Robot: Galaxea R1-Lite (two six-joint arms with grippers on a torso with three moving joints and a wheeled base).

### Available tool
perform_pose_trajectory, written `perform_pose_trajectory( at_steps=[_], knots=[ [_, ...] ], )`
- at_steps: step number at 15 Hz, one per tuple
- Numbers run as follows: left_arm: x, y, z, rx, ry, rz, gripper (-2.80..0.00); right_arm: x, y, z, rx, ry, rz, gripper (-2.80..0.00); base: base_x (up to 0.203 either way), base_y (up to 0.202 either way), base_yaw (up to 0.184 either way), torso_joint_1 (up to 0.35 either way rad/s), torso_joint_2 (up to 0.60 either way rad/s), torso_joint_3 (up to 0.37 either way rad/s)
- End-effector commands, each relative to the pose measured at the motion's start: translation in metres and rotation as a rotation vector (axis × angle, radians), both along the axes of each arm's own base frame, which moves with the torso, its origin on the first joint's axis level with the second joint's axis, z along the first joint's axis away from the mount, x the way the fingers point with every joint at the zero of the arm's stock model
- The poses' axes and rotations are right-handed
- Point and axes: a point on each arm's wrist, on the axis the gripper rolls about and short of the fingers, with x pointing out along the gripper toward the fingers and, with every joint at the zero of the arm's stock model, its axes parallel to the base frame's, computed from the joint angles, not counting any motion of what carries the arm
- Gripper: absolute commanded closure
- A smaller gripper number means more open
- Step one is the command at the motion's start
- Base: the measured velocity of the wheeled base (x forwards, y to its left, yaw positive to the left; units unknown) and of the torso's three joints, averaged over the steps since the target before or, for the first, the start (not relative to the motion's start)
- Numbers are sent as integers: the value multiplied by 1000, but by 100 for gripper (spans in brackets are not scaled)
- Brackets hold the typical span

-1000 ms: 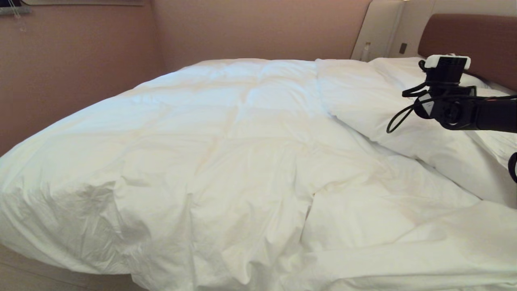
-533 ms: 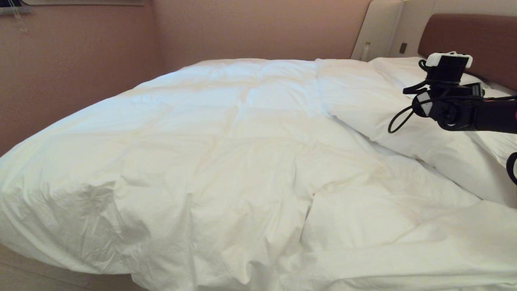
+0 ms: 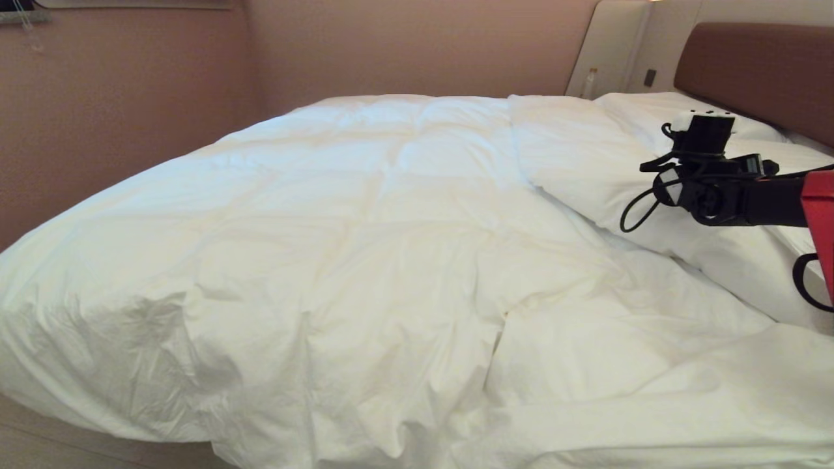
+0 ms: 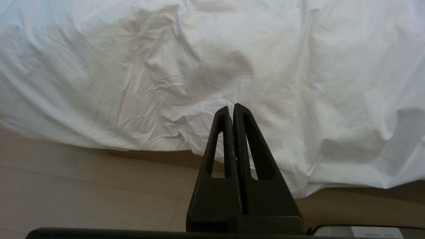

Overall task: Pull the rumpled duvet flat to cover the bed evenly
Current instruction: Hold the folded corner of the quilt

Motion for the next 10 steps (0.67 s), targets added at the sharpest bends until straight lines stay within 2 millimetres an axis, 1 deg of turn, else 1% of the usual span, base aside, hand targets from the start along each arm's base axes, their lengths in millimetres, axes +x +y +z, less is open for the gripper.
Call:
perform_pose_trajectory(
  at_steps=[1,2,3,9,10],
  knots=[
    [0,0,0,-1,0,0,0,10,-6,-17,-3,-8,-32,-280,0,0,0,0,0,0],
    [0,0,0,-1,0,0,0,10,-8,-18,-3,-13,-39,-280,0,0,0,0,0,0],
    [0,0,0,-1,1,0,0,12,-14,-23,-3,-18,-53,-280,0,0,0,0,0,0],
    [0,0,0,-1,0,0,0,10,-24,-17,-7,-89,-142,-280,0,0,0,0,0,0],
    [0,0,0,-1,0,0,0,11,-31,-21,-7,-102,-158,-280,0,0,0,0,0,0]
  ],
)
